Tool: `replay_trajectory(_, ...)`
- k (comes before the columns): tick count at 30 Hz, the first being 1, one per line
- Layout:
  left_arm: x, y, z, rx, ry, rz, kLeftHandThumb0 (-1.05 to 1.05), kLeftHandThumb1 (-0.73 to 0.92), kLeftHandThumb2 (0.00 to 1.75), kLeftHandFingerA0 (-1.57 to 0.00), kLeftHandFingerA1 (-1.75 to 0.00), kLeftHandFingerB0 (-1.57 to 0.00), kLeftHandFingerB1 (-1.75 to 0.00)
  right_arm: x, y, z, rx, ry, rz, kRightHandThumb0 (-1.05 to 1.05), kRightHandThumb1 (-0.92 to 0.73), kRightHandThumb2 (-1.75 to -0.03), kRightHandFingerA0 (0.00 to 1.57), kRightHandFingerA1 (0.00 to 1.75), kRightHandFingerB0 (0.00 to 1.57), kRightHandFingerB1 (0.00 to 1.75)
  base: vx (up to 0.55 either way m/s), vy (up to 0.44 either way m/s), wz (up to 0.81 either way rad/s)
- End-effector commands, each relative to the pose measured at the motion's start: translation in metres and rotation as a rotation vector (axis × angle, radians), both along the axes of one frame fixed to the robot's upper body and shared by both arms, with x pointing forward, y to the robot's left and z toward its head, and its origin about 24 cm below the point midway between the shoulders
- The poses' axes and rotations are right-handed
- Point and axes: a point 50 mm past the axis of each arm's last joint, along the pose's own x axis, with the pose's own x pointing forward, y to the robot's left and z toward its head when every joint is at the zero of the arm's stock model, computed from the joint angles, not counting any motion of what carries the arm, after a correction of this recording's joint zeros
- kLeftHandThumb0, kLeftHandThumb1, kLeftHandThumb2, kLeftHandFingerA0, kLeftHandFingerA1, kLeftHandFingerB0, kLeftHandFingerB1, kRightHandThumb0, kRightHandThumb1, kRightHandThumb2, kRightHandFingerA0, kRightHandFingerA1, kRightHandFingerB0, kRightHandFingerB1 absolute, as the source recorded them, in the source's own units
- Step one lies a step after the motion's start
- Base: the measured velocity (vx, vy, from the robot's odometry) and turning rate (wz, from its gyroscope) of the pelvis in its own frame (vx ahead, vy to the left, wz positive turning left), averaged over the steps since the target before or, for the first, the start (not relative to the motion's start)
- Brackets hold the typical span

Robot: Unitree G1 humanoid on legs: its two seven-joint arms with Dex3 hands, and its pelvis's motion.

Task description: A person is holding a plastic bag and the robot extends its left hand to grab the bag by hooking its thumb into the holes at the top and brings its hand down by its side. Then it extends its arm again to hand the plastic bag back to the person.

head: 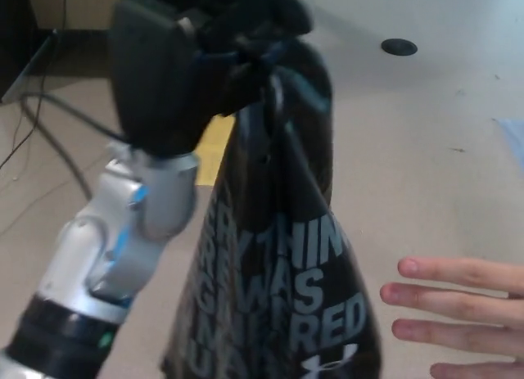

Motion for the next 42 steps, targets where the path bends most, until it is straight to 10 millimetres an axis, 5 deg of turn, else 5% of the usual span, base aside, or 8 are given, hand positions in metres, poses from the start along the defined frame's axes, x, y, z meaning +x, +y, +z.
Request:
replay_trajectory(1,-0.001,-0.022,0.015,0.037,-0.042,0.016,-0.2,0.71,0.67,-0.97,-1.71,-0.71,-1.3,-0.003,-0.006,0.001,-0.024,0.017,0.01,-0.35,-0.71,-0.61,0.64,0.45,0.57,0.4,0.0,0.0,0.0)
replay_trajectory(13,-0.02,-0.068,0.033,0.064,-0.11,-0.086,-0.22,0.65,0.64,-1.0,-1.75,-0.68,-1.4,-0.01,-0.006,-0.001,-0.038,0.042,0.047,-0.38,-0.72,-0.62,0.63,0.44,0.56,0.39,0.0,0.0,0.0)
replay_trajectory(14,-0.021,-0.067,0.036,0.072,-0.127,-0.076,-0.33,0.51,0.92,-1.33,-1.42,-0.77,-1.1,-0.009,-0.006,-0.001,-0.042,0.044,0.041,-0.37,-0.71,-0.62,0.63,0.44,0.57,0.4,0.0,0.0,0.0)
replay_trajectory(27,-0.025,-0.076,0.051,0.038,-0.163,-0.115,-0.24,0.65,0.64,-0.99,-1.75,-0.66,-1.42,-0.005,-0.003,0.0,-0.027,0.025,0.032,-0.35,-0.71,-0.61,0.64,0.46,0.56,0.4,0.0,0.0,0.0)
replay_trajectory(36,-0.027,-0.076,0.053,0.047,-0.149,-0.107,-0.31,0.49,0.91,-1.29,-1.39,-0.77,-1.05,0.004,-0.002,0.003,-0.023,0.018,0.042,-0.36,-0.7,-0.61,0.63,0.45,0.57,0.4,0.0,0.0,0.0)
replay_trajectory(37,-0.026,-0.077,0.049,0.077,-0.05,-0.087,-0.39,0.6,0.58,-0.75,-1.12,-0.51,-0.37,0.004,-0.001,0.003,-0.023,0.019,0.047,-0.36,-0.71,-0.62,0.63,0.45,0.57,0.4,0.0,0.0,0.0)
replay_trajectory(38,-0.024,-0.076,0.046,0.12,0.05,-0.054,-0.54,0.53,0.56,-0.52,-0.49,-0.25,-0.3,0.006,0.0,0.003,-0.014,0.015,0.041,-0.35,-0.7,-0.61,0.63,0.45,0.57,0.41,0.0,0.0,0.0)
replay_trajectory(42,-0.018,-0.068,0.031,0.246,0.269,0.022,-0.84,0.49,0.86,-0.01,-0.07,0.0,0.0,0.005,0.001,0.002,-0.013,0.02,0.042,-0.36,-0.71,-0.61,0.63,0.45,0.56,0.4,0.0,0.0,0.0)
